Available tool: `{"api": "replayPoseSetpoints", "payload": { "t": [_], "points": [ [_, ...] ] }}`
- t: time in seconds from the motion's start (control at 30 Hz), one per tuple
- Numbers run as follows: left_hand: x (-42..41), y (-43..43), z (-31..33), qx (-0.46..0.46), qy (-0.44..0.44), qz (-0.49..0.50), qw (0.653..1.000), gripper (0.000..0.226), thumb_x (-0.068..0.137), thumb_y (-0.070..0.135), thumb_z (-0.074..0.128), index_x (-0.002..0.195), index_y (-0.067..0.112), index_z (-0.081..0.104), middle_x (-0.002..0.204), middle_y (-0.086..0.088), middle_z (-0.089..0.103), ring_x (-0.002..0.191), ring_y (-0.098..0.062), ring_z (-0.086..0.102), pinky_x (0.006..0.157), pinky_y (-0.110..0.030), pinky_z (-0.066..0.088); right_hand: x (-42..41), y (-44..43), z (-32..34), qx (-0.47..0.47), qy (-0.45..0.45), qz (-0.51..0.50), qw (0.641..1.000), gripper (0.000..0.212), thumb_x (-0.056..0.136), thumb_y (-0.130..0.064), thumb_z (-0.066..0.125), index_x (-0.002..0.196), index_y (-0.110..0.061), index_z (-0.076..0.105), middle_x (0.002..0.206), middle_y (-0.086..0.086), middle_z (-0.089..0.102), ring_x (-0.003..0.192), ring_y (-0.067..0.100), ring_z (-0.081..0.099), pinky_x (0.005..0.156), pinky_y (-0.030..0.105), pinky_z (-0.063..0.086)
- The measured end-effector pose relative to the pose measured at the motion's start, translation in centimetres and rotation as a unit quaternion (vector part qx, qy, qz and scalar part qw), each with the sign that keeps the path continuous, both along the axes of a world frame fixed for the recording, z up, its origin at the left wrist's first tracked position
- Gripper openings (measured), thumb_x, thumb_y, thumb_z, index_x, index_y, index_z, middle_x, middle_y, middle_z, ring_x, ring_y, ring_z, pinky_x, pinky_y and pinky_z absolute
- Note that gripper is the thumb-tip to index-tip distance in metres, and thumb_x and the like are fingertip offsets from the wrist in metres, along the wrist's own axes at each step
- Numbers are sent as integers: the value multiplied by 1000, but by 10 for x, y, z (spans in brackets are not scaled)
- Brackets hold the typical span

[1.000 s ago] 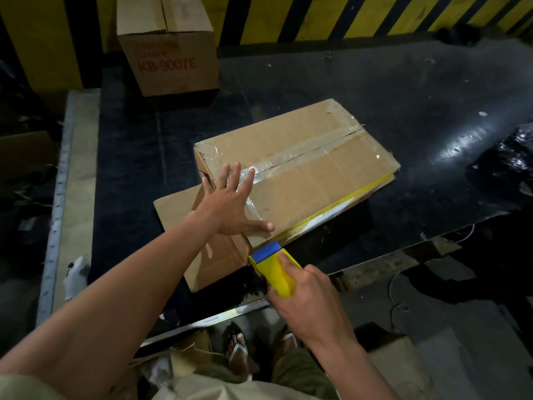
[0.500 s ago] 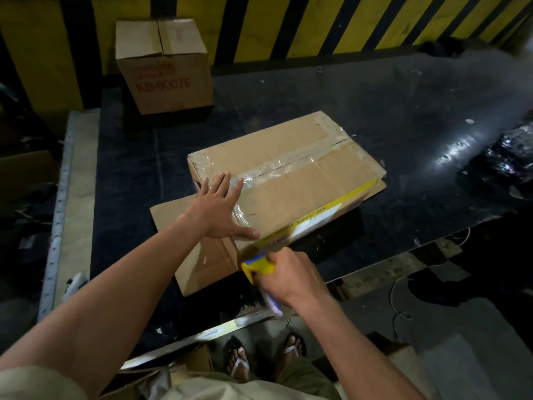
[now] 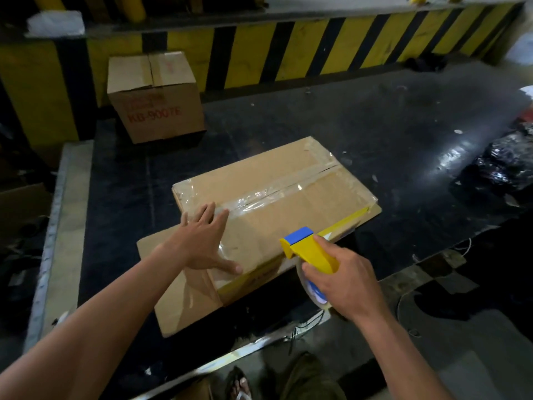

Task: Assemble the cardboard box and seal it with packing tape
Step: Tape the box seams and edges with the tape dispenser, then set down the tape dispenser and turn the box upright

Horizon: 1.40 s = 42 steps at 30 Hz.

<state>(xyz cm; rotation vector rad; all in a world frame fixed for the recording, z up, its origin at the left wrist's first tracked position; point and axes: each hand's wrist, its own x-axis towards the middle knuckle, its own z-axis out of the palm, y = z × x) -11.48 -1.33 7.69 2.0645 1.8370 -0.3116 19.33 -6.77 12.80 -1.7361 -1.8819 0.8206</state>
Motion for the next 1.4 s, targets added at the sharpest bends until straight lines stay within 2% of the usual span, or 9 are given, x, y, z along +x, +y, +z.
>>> {"api": "replayPoseSetpoints", "payload": {
  "t": [0.07,0.13,0.23,0.4,0.67,0.9,1.1,1.27,1.4],
  "points": [
    [17,7,7,33,-11,32,999,133,54,109,22,154,21,20,166,-14,14,154,-37,9,119,-71,13,12,12,1,14,4,-8,1000,65,82,-44,71,142,-29,52,91,0,66,81,13,60,71,28,49],
    [46,21,13,54,-33,64,996,121,67,100,5,156,20,25,166,-14,18,155,-37,11,119,-70,15,26,26,4,26,2,-17,1000,67,83,-43,70,144,-26,49,101,4,69,91,19,62,77,34,51],
    [105,52,15,71,-52,56,995,98,87,80,10,163,18,11,171,-15,2,157,-34,-3,123,-64,5,53,53,8,19,12,-50,999,69,83,-43,72,144,-25,46,115,0,66,104,21,61,77,28,46],
    [206,114,6,106,-54,2,993,73,106,58,19,164,17,4,171,-13,-5,157,-33,-9,124,-61,0,113,99,13,22,30,-105,994,40,77,-40,76,112,-29,60,89,-8,65,78,15,62,62,26,45],
    [290,165,-39,124,-33,60,990,80,99,68,11,164,22,1,171,-14,-7,156,-34,-14,120,-68,-7,193,168,-25,1,50,-165,985,46,77,-39,75,117,-26,59,101,-1,69,91,21,63,71,29,43],
    [278,165,-46,131,3,49,990,83,94,76,-3,163,30,-6,170,-10,-13,157,-27,-15,121,-63,-9,245,229,-98,-125,122,-248,953,40,75,-41,74,106,-22,58,100,-4,63,94,20,62,83,41,53],
    [259,162,-46,138,-8,55,989,77,96,72,9,163,33,8,172,-7,-5,158,-24,-7,123,-62,-4,275,253,-151,-180,142,-237,944,36,81,-38,72,110,-20,62,109,3,66,97,21,64,85,39,53],
    [265,163,-37,161,-47,112,979,55,98,56,24,141,25,35,167,-14,12,155,-34,14,122,-65,6,290,279,-171,-151,40,-182,971,68,75,-64,63,130,-24,62,128,13,58,115,32,59,100,46,48],
    [269,163,-46,145,-24,130,981,78,99,71,7,162,26,8,172,-5,-7,157,-25,-11,124,-60,-6,287,279,-161,-91,-95,-135,982,71,87,-53,65,143,-15,46,137,21,48,123,41,49,99,46,44]
  ]
}}
